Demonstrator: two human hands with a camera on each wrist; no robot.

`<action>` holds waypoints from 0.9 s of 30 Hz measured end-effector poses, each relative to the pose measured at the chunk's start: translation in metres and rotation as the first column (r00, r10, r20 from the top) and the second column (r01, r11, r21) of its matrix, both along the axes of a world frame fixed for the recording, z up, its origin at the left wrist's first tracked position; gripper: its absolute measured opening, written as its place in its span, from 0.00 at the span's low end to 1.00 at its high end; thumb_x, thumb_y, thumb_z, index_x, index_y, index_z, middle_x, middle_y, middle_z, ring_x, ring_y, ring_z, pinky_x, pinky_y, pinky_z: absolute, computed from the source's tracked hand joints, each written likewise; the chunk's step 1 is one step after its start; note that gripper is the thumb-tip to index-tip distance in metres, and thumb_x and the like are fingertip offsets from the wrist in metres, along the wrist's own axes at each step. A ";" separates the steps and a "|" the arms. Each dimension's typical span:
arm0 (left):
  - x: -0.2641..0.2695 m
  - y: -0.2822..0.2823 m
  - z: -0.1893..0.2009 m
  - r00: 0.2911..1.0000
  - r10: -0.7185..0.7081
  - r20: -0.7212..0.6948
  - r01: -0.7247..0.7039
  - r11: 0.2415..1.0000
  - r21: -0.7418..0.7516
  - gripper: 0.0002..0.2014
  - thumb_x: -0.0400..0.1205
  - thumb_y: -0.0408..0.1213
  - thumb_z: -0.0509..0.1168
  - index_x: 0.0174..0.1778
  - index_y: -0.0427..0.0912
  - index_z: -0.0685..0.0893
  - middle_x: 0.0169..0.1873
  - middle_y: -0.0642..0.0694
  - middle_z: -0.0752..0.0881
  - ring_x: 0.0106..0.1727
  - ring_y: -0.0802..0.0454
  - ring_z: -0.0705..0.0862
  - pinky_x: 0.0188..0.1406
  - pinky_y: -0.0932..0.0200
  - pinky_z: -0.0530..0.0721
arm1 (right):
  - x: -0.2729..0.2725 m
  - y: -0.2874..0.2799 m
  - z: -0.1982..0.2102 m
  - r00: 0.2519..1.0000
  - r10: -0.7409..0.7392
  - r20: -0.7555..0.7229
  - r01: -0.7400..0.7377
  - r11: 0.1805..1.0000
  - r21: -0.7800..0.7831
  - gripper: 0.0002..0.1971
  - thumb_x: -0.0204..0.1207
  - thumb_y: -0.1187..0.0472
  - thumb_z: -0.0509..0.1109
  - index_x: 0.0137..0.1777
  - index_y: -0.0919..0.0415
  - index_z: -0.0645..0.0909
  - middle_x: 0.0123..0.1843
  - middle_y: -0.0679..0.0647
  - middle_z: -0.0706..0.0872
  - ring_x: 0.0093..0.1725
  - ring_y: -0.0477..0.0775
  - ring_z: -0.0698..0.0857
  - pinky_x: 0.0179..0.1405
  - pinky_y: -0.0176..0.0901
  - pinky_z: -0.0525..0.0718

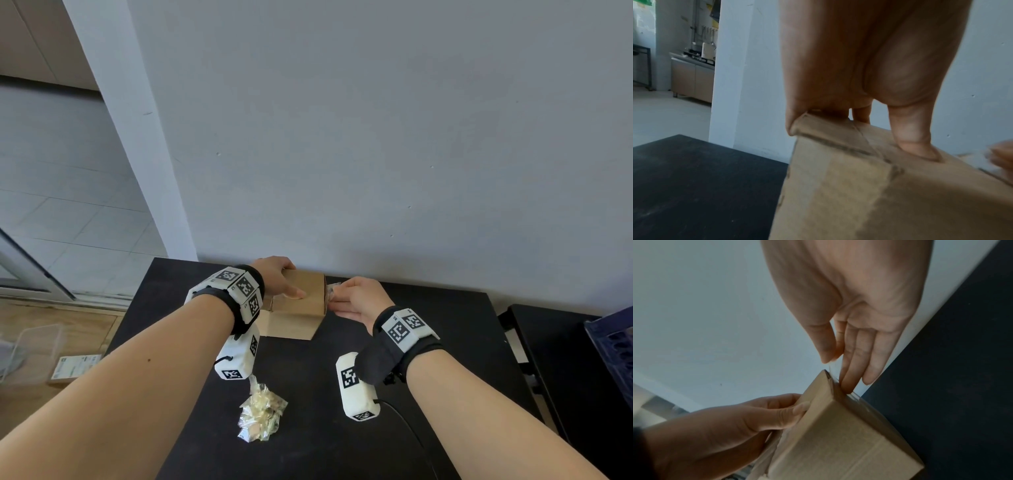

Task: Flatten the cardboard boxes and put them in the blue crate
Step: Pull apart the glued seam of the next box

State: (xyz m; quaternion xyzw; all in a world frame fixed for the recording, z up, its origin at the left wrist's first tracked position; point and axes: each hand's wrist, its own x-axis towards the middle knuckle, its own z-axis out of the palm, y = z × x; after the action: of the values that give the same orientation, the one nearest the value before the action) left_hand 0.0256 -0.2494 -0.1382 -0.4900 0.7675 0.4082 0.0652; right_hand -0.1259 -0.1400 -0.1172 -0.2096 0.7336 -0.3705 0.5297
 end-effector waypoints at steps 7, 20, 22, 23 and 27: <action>-0.011 0.014 0.030 0.990 -0.139 0.011 0.138 0.963 -0.232 0.28 0.73 0.47 0.71 0.70 0.61 0.74 0.70 0.57 0.74 0.73 0.52 0.70 0.79 0.39 0.52 | -0.008 0.001 0.017 0.991 -0.006 -0.135 -0.008 0.995 -0.097 0.04 0.78 0.70 0.67 0.43 0.62 0.78 0.45 0.60 0.87 0.39 0.53 0.87 0.50 0.45 0.87; -0.033 0.037 0.044 0.964 -0.195 -0.183 0.151 0.962 -0.229 0.36 0.70 0.53 0.76 0.73 0.52 0.72 0.64 0.50 0.77 0.65 0.51 0.76 0.63 0.57 0.75 | -0.009 0.005 0.046 0.991 -0.023 -0.135 -0.014 0.962 -0.272 0.03 0.76 0.68 0.71 0.40 0.63 0.82 0.39 0.57 0.89 0.37 0.51 0.88 0.44 0.40 0.86; -0.032 0.039 0.042 0.965 -0.182 -0.190 0.136 0.963 -0.233 0.36 0.68 0.53 0.77 0.72 0.53 0.73 0.64 0.50 0.77 0.64 0.52 0.76 0.61 0.58 0.74 | -0.008 0.006 0.043 0.991 -0.020 -0.134 -0.016 0.964 -0.267 0.04 0.76 0.68 0.71 0.40 0.63 0.81 0.38 0.56 0.89 0.37 0.51 0.88 0.45 0.41 0.86; -0.031 0.039 0.041 0.965 -0.175 -0.196 0.127 0.964 -0.235 0.36 0.68 0.53 0.77 0.71 0.53 0.73 0.63 0.50 0.77 0.64 0.52 0.76 0.61 0.58 0.74 | -0.008 0.007 0.042 0.991 -0.022 -0.132 -0.014 0.965 -0.263 0.04 0.76 0.68 0.71 0.40 0.63 0.81 0.39 0.57 0.89 0.37 0.51 0.88 0.46 0.42 0.86; -0.029 0.042 0.037 0.966 -0.158 -0.203 0.108 0.965 -0.237 0.34 0.69 0.52 0.77 0.70 0.54 0.73 0.63 0.51 0.77 0.65 0.52 0.75 0.62 0.58 0.73 | -0.009 0.007 0.038 0.995 -0.016 -0.097 -0.008 0.970 -0.242 0.02 0.77 0.68 0.70 0.43 0.65 0.81 0.42 0.60 0.89 0.38 0.52 0.88 0.44 0.42 0.88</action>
State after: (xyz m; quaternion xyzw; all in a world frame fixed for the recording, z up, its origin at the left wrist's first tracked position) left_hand -0.0034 -0.2074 -0.1016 -0.3930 0.8425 0.3653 -0.0485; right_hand -0.1347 -0.1329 -0.0791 -0.2890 0.7088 -0.4474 0.4625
